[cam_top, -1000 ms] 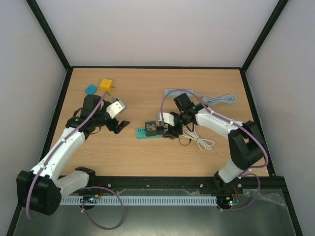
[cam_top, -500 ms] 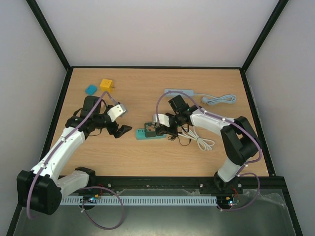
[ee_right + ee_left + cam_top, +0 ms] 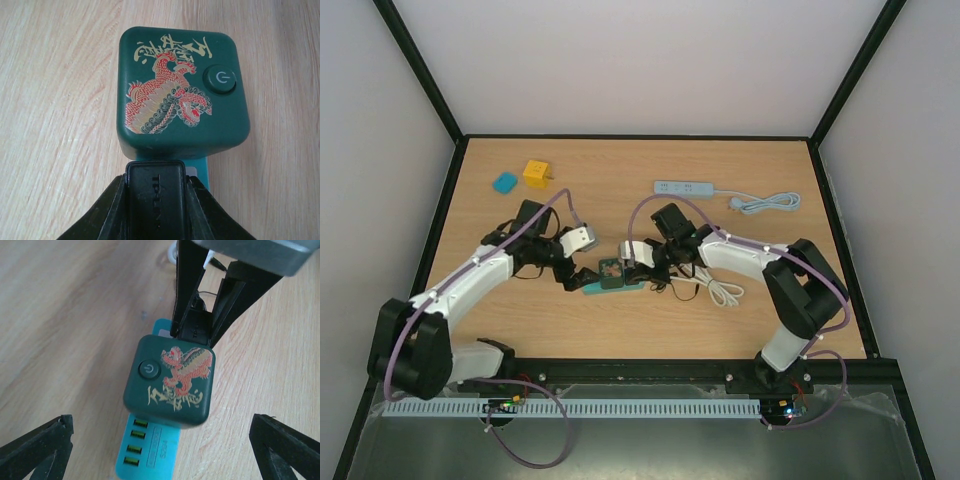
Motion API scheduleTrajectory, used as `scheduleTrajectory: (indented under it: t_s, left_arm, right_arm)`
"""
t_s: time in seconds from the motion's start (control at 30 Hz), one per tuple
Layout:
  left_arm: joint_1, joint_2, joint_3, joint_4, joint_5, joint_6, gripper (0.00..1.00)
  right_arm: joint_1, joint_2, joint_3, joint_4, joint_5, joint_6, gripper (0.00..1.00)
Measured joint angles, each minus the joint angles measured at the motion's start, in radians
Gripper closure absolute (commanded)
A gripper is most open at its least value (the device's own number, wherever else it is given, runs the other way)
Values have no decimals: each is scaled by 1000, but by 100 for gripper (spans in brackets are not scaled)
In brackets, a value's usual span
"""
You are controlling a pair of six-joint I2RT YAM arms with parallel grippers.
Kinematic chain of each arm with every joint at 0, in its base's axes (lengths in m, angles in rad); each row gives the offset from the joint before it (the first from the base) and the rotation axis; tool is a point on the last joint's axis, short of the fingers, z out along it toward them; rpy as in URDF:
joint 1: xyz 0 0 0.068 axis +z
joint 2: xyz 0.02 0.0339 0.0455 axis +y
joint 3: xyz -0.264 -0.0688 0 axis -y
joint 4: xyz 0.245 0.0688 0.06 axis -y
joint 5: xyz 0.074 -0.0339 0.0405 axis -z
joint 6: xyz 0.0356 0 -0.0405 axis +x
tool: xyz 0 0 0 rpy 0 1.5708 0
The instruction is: Pull the plug off the socket
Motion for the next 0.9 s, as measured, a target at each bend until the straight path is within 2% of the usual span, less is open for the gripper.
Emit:
scheduleTrajectory:
  t_s: [0.4, 0.7, 0.9]
  left_arm:
    - [-90, 165, -7, 62, -1, 21, 11]
    - [-117, 188, -17, 116, -10, 20, 35]
    - [-128, 173, -33, 145, -26, 25, 47]
  right_arm:
    - [15, 0, -35, 80, -25, 42, 87]
    - [16, 0, -40, 94, -31, 53, 91]
    - [16, 5, -40, 97, -38, 55, 93]
